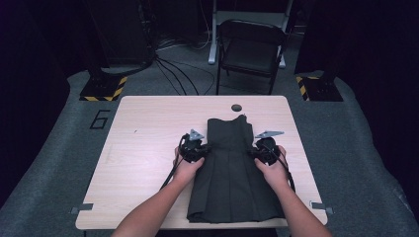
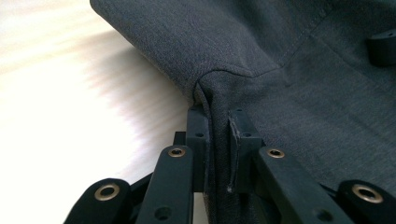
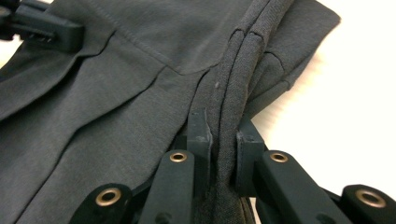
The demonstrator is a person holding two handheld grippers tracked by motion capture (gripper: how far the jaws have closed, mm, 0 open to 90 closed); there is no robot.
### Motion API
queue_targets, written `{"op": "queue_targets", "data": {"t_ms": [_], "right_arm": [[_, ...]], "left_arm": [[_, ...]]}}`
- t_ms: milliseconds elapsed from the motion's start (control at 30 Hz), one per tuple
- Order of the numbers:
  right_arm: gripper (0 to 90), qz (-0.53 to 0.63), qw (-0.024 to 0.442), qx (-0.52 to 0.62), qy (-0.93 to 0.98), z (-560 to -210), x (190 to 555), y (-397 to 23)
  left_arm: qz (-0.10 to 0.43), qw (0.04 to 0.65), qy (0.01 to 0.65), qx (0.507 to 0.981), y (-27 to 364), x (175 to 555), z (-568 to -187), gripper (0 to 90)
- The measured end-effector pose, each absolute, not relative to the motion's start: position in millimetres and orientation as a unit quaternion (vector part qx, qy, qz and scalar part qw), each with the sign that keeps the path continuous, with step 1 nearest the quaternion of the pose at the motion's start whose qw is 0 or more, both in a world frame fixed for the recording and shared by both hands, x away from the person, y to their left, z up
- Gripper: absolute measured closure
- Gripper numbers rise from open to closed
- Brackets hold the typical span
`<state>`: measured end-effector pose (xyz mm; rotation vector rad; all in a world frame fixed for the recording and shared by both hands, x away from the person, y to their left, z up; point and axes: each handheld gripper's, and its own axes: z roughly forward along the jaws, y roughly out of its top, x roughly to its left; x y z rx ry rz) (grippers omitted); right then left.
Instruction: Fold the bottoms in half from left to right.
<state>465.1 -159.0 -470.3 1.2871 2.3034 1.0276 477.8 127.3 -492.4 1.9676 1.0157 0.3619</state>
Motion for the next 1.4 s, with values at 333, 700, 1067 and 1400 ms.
{"op": "queue_targets", "data": {"t_ms": [333, 700, 1067, 1400], "right_arm": [[80.4, 0.399, 0.124, 0.429, 0.801, -445, 460, -116], [80.2, 0.369, 0.139, 0.394, 0.83, -459, 471, -78], [78.8, 0.342, 0.128, 0.409, 0.836, -491, 483, -76], [54.9, 0.337, 0.11, 0.447, 0.821, -502, 485, -87]], "left_arm": [[0.176, 0.445, 0.42, 0.771, 191, 475, -463, 80.9], [0.174, 0.415, 0.432, 0.781, 221, 473, -478, 80.7], [0.158, 0.392, 0.445, 0.789, 219, 474, -506, 80.4], [0.153, 0.389, 0.462, 0.782, 224, 475, -509, 57.2]]}}
